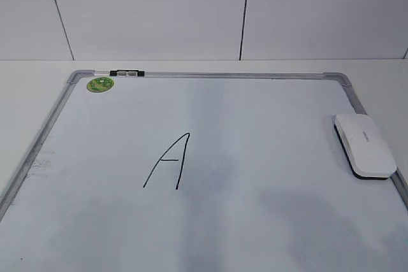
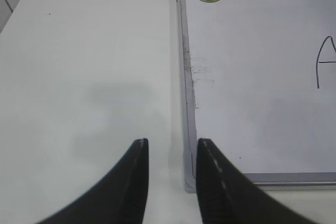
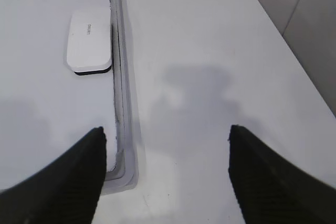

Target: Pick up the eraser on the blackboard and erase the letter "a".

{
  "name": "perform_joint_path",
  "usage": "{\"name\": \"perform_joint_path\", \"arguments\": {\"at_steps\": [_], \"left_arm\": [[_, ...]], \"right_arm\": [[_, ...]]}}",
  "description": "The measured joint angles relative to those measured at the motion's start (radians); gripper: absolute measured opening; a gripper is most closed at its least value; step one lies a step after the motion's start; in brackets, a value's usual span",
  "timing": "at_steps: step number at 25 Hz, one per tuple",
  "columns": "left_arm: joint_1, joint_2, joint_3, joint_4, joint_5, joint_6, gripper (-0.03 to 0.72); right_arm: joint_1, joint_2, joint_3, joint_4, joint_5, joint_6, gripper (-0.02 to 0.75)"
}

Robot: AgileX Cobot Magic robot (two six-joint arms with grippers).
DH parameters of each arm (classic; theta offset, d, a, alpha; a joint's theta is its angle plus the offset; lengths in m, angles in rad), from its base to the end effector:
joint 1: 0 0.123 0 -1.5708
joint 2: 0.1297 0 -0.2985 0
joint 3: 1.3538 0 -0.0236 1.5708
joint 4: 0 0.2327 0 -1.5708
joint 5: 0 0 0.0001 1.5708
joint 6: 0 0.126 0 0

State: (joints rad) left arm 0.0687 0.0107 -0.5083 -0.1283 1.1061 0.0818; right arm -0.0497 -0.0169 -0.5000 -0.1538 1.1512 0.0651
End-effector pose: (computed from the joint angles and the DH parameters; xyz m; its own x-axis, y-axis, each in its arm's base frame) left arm -0.0049 -0.0148 0.2509 -0.4930 -0.0100 -0.8700 0.0428 0.9984 -0.0357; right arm -0.0126 -0.0170 0.2437 -0.5154 0.0276 -0.8565 0.1699 0.9829 -0.0705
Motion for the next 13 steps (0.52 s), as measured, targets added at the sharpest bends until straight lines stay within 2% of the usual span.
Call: {"name": "perform_joint_path", "arguments": {"at_steps": [13], "left_arm": [[0.000,0.000,0.000,0.000,0.000,0.000,0.235]], "right_arm": [[0.000,0.000,0.000,0.000,0.000,0.000,0.578]]}}
